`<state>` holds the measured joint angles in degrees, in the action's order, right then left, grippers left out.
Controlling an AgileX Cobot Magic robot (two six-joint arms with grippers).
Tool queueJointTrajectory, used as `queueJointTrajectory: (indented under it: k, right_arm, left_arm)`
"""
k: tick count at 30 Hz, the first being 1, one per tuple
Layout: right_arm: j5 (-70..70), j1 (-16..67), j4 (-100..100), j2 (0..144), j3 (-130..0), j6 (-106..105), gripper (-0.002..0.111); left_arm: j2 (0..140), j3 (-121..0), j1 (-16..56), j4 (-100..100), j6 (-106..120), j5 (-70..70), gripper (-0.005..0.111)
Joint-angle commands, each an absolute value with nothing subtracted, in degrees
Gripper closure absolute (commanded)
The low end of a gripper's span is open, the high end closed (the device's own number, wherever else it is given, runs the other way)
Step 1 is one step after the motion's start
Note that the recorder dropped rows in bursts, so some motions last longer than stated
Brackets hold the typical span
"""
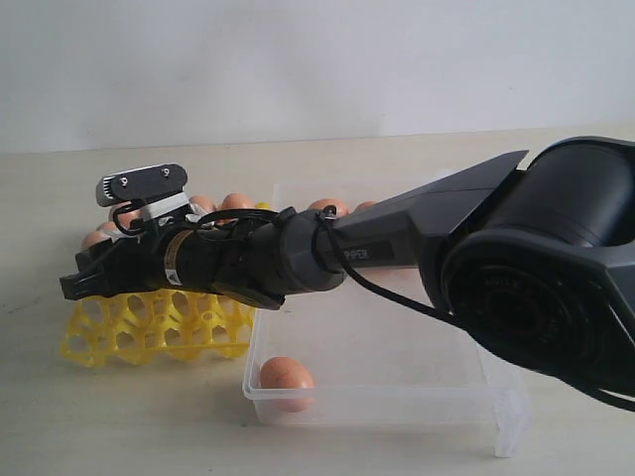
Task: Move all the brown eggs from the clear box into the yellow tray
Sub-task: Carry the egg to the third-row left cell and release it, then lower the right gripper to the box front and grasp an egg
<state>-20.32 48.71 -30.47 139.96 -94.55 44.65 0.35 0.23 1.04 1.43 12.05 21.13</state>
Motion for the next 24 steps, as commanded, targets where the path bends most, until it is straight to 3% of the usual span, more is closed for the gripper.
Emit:
queueJointTrajectory:
  k: [1, 6, 12, 18, 24]
  right_arm:
    - [-20.66, 48.52, -30.12, 139.91, -95.03, 44.8, 0.062]
    - [-18.52, 48.52, -30.12, 139.44, -95.03, 45.21, 0.047]
    - [-10.7, 48.52, -30.12, 135.28, -95.03, 45.54, 0.046]
    - [24.29, 49.0, -28.04, 124.38, -95.03, 39.73, 0.049]
    - [65.43, 48.59, -7.78, 116.51, -95.03, 7.63, 0.054]
  left_arm:
    - [0.0, 0.0, 1.15, 1.43, 11.81, 20.68, 0.107]
    - [0.0, 0.0, 1.15, 1.43, 11.81, 20.68, 0.107]
    - [0.0, 0.0, 1.15, 1.43, 11.81, 20.68, 0.107]
    - [0.0, 0.0, 1.15, 1.43, 11.81, 20.68, 0.107]
    - [0.0, 0.0, 1.15, 1.43, 11.81, 20.68, 0.107]
